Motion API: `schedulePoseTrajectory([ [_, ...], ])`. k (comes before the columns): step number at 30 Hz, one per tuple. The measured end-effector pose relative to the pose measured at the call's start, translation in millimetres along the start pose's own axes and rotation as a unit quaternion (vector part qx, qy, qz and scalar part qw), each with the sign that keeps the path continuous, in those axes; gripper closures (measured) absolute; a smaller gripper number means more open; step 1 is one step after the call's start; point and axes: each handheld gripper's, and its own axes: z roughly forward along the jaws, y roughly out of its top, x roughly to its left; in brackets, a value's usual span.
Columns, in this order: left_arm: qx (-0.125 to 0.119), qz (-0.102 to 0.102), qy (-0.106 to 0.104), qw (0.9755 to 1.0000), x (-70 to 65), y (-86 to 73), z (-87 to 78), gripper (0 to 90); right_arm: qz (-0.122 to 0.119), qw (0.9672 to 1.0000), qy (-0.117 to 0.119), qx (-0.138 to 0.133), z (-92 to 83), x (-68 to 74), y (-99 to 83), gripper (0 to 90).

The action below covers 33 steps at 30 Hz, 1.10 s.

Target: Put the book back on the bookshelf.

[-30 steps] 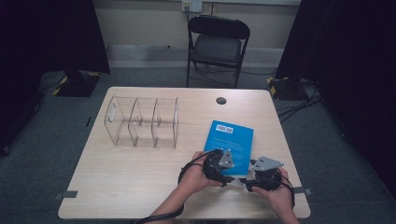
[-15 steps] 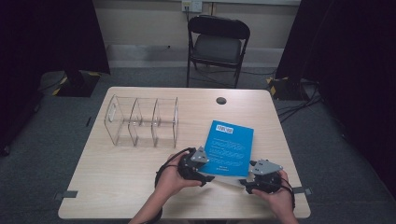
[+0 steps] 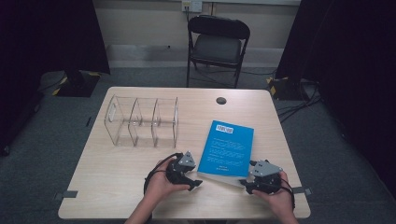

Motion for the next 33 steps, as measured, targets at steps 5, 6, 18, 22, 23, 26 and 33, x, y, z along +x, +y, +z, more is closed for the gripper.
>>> schedulePoseTrajectory([
  [5, 0.015, 0.007, 0.007, 0.9998, 2.9, -1.6, 5.7, 33.6, -0.007, 1.0, 0.003, -0.004, -1.1, -1.8, 2.1, 24.7],
  [6, 0.021, 0.014, 0.005, 0.9997, 3.8, -0.9, 5.2, 33.3, -0.011, 0.9999, 0.001, -0.004, -1.5, -2.3, 3.3, 24.7],
  [18, 0.023, 0.013, 0.009, 0.9996, 3.3, 2.7, 5.8, 33.5, -0.002, 1.0, 0.007, 0.002, -0.2, -2.0, 1.0, 24.6],
  [22, -0.006, 0.031, 0.017, 0.9993, -2.2, 11.7, -4.1, 34.0, 0.007, 0.9999, 0.004, -0.007, -1.1, -1.8, 0.9, 25.3],
  [23, -0.012, 0.039, 0.014, 0.9991, -4.4, 16.7, -6.2, 33.6, 0.01, 0.9999, 0.003, -0.007, -1.6, -2.0, 1.6, 25.4],
  [26, -0.031, 0.066, 0.005, 0.9973, -14.2, 34.6, -6.0, 30.6, 0.021, 0.9998, 0.006, -0.005, -2.0, -3.5, 3.9, 25.4],
  [33, -0.024, 0.111, -0.001, 0.9935, -28.4, 67.8, 16.9, 25.0, 0.033, 0.9994, 0.009, -0.005, -3.4, -6.6, 8.9, 25.4],
])
